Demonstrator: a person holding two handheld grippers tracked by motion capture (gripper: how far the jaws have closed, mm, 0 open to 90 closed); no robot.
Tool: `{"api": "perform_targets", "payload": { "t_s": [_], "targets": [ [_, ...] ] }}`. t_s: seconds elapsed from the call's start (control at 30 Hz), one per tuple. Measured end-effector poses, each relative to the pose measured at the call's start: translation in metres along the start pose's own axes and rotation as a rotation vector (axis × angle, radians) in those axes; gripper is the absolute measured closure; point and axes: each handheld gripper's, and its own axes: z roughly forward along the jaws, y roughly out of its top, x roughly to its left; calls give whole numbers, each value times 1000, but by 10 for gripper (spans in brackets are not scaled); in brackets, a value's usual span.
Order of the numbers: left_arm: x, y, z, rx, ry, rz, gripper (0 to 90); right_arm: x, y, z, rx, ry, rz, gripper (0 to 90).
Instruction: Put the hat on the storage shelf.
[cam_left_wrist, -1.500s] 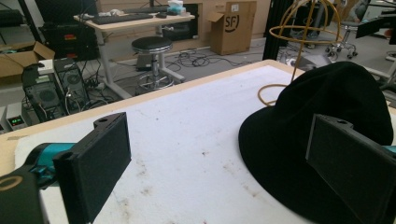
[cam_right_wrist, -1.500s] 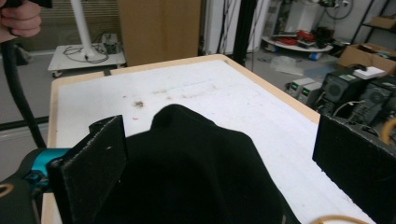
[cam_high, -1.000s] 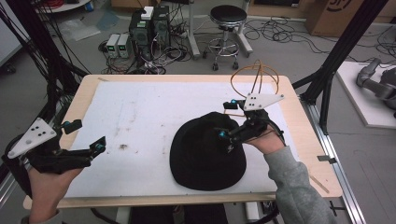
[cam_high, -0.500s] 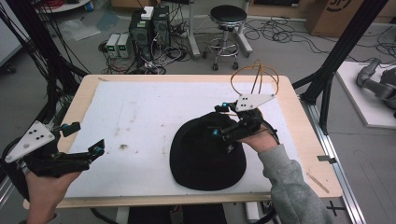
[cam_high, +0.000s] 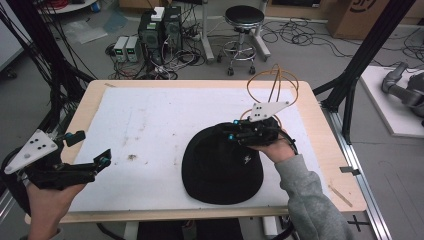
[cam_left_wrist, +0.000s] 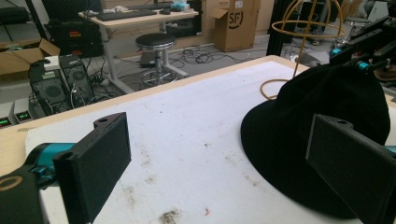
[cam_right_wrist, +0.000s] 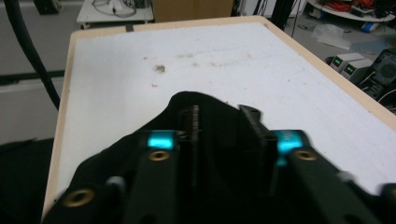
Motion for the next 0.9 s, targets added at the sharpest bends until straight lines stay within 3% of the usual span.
{"api": "perform_targets", "payload": {
  "t_s": [0.2,0.47,0.63,0.83,0.9],
  "targets": [
    [-1,0,1,0,0,-3,68,2,1,1,6,16,-13,879],
    [0,0,0,-2,0,-3,68,6,7,-7,12,30,-1,891],
    [-1,0,1,-2,-2,-3,68,9,15,-20,5,14,10,893],
    [-3,2,0,-9,-7,2,68,13,34,-36,-11,35,10,893],
    [-3,2,-1,-13,-5,0,68,15,48,-44,-14,37,-4,893]
  ]
}}
